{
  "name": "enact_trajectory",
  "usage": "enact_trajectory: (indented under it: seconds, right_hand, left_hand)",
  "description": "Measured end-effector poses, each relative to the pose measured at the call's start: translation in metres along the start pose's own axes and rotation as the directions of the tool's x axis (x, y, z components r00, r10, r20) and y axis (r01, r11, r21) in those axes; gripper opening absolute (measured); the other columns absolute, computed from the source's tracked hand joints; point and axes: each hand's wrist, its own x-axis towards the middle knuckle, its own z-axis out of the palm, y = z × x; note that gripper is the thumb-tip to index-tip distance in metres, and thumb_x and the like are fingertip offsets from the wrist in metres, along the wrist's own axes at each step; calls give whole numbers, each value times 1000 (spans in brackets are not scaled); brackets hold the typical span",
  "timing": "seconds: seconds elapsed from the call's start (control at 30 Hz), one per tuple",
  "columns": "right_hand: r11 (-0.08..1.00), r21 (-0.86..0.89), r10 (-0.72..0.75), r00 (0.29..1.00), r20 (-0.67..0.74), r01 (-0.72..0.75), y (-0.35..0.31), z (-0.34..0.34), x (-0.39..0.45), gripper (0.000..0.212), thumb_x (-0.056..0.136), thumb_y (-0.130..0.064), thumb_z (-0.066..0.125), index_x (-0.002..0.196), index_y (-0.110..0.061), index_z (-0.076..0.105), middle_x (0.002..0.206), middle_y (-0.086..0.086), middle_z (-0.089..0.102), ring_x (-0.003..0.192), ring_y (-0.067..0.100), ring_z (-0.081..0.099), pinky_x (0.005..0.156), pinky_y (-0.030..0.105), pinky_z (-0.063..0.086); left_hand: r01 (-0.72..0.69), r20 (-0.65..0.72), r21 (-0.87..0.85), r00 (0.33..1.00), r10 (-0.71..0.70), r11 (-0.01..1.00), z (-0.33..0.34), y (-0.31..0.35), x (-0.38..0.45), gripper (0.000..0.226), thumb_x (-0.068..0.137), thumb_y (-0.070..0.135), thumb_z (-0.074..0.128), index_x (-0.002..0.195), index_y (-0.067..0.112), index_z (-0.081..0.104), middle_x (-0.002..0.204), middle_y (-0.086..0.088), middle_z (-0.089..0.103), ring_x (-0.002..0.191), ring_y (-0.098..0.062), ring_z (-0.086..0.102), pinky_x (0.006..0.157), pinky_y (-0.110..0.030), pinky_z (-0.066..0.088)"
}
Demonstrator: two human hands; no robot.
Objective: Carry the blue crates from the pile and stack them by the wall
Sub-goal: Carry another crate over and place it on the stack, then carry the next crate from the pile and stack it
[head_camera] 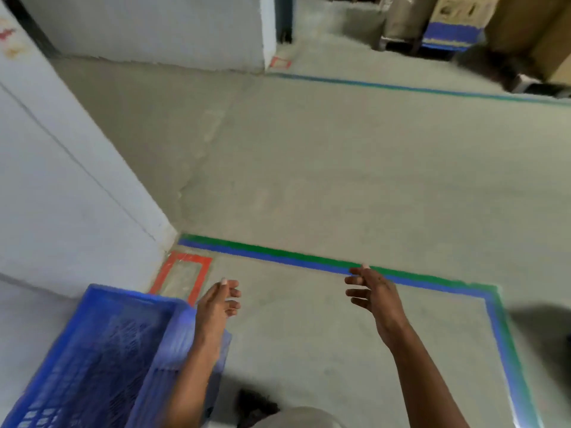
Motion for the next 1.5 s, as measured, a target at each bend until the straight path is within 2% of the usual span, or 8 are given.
enact_trajectory:
  seconds: [0.27,0.53,0.7,0.83,0.93,1.07,1.27,1.5]
  right_hand:
    - [955,296,159,893,-422,-30,72,-268,-98,33,103,-37,53,104,-12,75,94,10,77,75,23,68,78,40,53]
    - [854,520,333,735,-590,30,129,-453,-151,33,102,-34,55,106,-8,74,90,8,76,71,21,68,72,36,52]
    - [782,617,427,645,-633,87,152,-531,-137,34,102,-35,54,106,-7,74,92,10,77,72,23,68,71,36,52]
    - [767,629,445,598,-666,130,146,-606,-101,38,105,-38,49,104,-9,74,93,10,77,73,23,68,72,37,52]
    - [762,629,466,544,-698,155,132,-669,-75,40,106,-39,48,104,-9,73,95,13,77,73,23,68,71,36,53]
    - [760,619,466,495,-733,200,101,-758,-50,37,106,-35,49,104,-6,73,91,13,76,71,25,67,65,33,52]
    - [725,617,494,394,-775,306,89,-884,-38,37,105,-35,50,102,-7,73,89,12,76,74,28,67,69,37,53]
    - [682,672,576,355,-736,288,126,-1057,-8,36,106,-33,50,102,-6,73,92,15,75,72,27,67,63,33,54]
  left_hand:
    - [-50,474,185,879,-45,981,263,-20,-95,30,105,33,48,100,13,70,82,-3,66,60,-15,58,65,-32,44]
    - [-18,699,377,661,-272,926,458,-101,-236,31,106,29,47,104,6,68,83,-9,66,60,-18,59,66,-35,45]
    - [-54,730,506,558,-394,861,560,-130,-271,30,105,23,49,104,0,68,76,-8,66,55,-16,59,55,-26,49]
    - [-114,757,493,545,-361,863,668,-135,-263,31,105,30,50,105,5,70,82,-7,66,65,-19,58,70,-35,47]
    - [-147,776,506,508,-374,850,764,-134,-261,33,105,33,49,107,8,70,86,-6,66,67,-19,58,71,-35,47]
    - [-187,827,499,396,-400,846,893,-124,-280,32,106,30,48,107,6,69,84,-7,64,64,-18,56,67,-32,46]
    - [-289,845,527,273,-459,799,1060,-135,-339,31,105,30,49,103,6,69,83,-6,65,59,-16,57,62,-28,46]
    - [-326,837,545,266,-478,772,1224,-195,-411,30,105,28,49,101,6,69,77,-5,63,55,-13,53,59,-29,41]
